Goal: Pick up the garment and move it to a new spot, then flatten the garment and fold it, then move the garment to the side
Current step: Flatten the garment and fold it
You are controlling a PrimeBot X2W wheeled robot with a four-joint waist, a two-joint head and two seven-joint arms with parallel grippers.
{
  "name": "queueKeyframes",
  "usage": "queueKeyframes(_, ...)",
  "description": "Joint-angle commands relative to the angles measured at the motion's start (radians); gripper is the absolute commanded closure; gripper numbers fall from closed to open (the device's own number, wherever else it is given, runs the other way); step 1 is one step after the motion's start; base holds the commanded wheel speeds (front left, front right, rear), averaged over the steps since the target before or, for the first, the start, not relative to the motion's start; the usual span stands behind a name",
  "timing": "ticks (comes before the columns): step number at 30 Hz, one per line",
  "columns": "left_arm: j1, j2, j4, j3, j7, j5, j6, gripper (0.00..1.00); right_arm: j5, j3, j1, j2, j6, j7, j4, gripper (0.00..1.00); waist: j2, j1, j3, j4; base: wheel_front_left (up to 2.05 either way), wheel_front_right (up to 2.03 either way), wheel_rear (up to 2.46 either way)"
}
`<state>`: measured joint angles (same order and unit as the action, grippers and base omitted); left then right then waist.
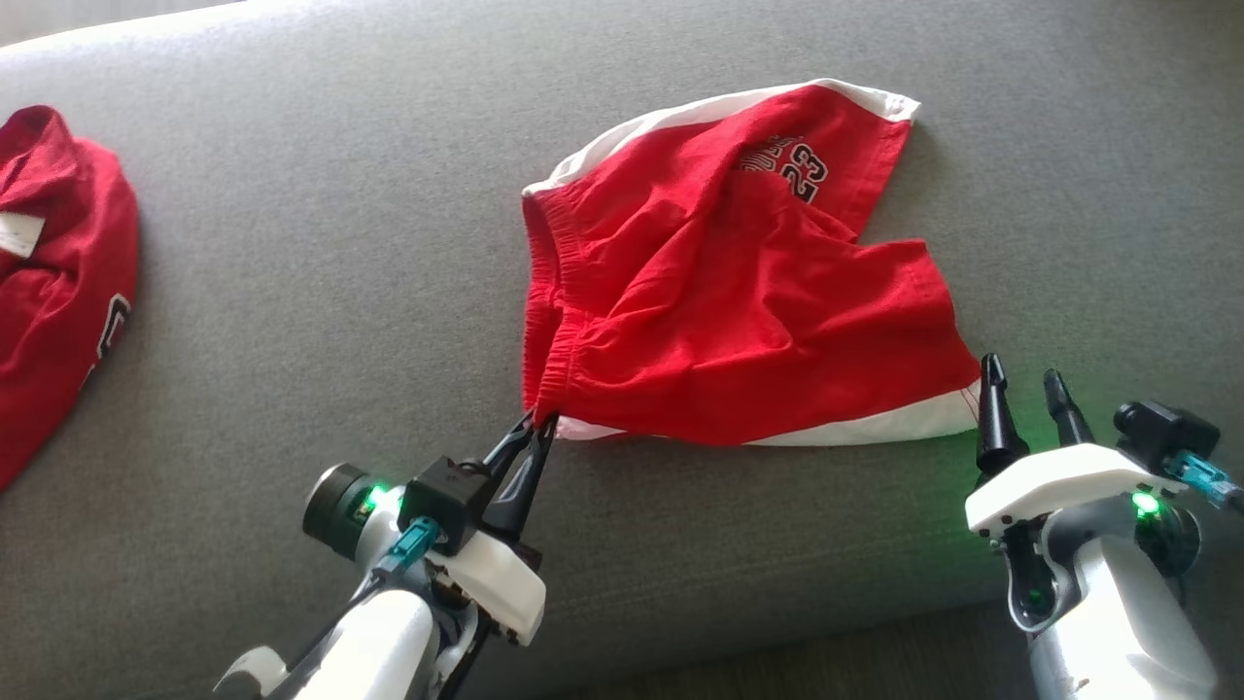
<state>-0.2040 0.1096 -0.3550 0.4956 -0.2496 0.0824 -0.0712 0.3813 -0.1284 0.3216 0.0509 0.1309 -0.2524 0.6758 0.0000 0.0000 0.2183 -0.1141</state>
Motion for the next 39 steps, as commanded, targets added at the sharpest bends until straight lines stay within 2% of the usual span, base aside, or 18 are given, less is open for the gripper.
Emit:
queueKeyframes(1,-0.008,0.011,0.035,-0.032,-0.012,0.005,-0.003,1.0,-0.005,0.019,0.025,-0.001,0.0,-0.009,-0.005,0.0,0.0,0.0,0.0,0.009,0.0,0.0,0.0)
queueKeyframes(11,-0.001,0.008,0.047,-0.037,-0.012,0.001,-0.001,1.0,0.143,0.105,0.045,-0.001,0.0,-0.009,0.115,0.0,0.0,0.0,-0.001,0.02,0.0,0.0,0.0)
queueKeyframes(15,0.008,0.008,0.046,-0.04,-0.012,-0.001,-0.001,1.0,0.273,0.19,0.048,-0.001,0.0,-0.009,0.155,0.0,0.0,0.0,-0.011,0.012,0.0,0.0,0.0)
queueKeyframes(17,0.013,0.007,0.044,-0.041,-0.012,0.0,-0.001,1.0,0.29,0.222,0.05,-0.001,0.0,-0.009,0.152,0.71,0.0,0.0,-0.019,0.008,0.0,0.0,0.0)
queueKeyframes(18,0.016,0.006,0.042,-0.042,-0.012,0.001,-0.001,1.0,0.298,0.235,0.049,-0.001,0.0,-0.009,0.147,1.0,0.0,0.0,-0.023,0.007,0.0,0.0,0.0)
queueKeyframes(22,0.024,0.005,0.038,-0.042,-0.012,0.002,-0.001,1.0,0.295,0.251,0.043,-0.001,0.0,-0.009,0.122,1.0,0.0,0.0,-0.041,0.004,0.0,0.0,0.0)
queueKeyframes(29,0.064,-0.011,0.061,-0.069,-0.012,0.074,-0.016,1.0,0.176,0.21,0.011,-0.001,0.0,-0.009,-0.028,1.0,0.0,0.0,-0.104,0.002,0.0,0.0,0.0)
queueKeyframes(34,0.068,0.008,0.109,-0.086,-0.002,0.123,-0.03,1.0,0.133,0.193,-0.002,-0.001,0.0,-0.009,-0.16,1.0,0.0,0.0,-0.152,0.005,0.0,0.0,0.0)
queueKeyframes(39,0.04,0.044,0.221,-0.107,0.082,0.197,-0.044,1.0,0.142,0.227,0.014,-0.001,0.0,-0.009,-0.266,1.0,0.0,0.0,-0.197,0.011,0.0,0.0,0.0)
